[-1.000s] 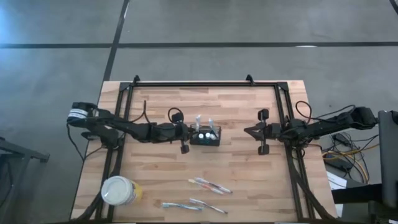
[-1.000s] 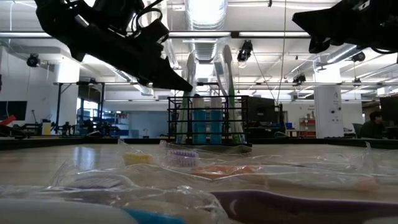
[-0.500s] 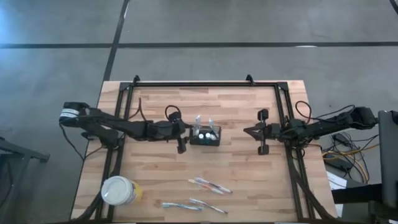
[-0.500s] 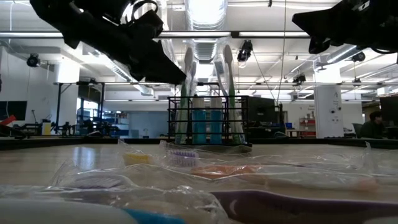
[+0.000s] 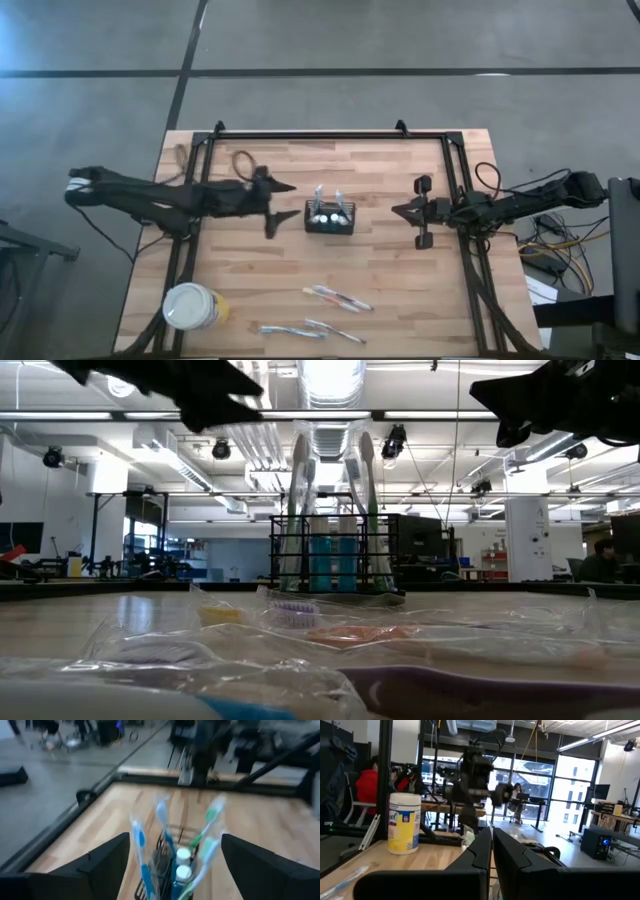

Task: Pick & Place toothbrushing station
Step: Put the top purple toothbrush into the wire organizer

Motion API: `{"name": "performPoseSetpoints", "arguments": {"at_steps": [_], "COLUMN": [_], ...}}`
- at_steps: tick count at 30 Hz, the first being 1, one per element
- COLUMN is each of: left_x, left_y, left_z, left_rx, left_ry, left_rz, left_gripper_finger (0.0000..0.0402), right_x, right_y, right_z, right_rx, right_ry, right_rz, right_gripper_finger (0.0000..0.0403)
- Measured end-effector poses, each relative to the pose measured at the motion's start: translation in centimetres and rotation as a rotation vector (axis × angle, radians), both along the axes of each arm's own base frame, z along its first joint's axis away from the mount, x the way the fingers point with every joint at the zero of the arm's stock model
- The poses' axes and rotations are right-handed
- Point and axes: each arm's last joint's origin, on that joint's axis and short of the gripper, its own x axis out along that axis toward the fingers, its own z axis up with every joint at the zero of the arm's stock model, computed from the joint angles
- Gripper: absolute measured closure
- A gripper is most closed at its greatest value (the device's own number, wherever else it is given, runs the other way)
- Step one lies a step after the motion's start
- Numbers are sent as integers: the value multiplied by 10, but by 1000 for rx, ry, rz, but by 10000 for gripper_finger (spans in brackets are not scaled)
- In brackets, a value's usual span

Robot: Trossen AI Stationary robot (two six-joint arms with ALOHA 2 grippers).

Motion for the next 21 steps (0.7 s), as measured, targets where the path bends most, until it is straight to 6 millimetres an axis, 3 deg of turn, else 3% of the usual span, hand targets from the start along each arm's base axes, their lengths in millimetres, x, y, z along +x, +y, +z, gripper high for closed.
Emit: {"name": "performPoseSetpoints", "arguments": {"at_steps": [3,5,11,12,21], "left_x": [-28,-46,-85,-88,-105], "left_y": [-3,-3,1,1,3], "left_z": [17,23,16,11,-24], "left_rx": [23,30,27,27,14], "left_ry": [-72,-105,-157,-161,-222], "left_rz": [-45,-61,-63,-63,-38], "left_gripper_finger": [123,168,367,383,396], "right_x": [0,0,-6,-8,-23], "right_y": [0,0,-1,-1,-3], "right_z": [0,0,7,9,13], "right_rx": [1,8,34,41,64], "right_ry": [-2,-4,-55,-71,-75], "right_rz": [0,2,7,10,23], "right_gripper_finger": [390,390,390,390,390]}}
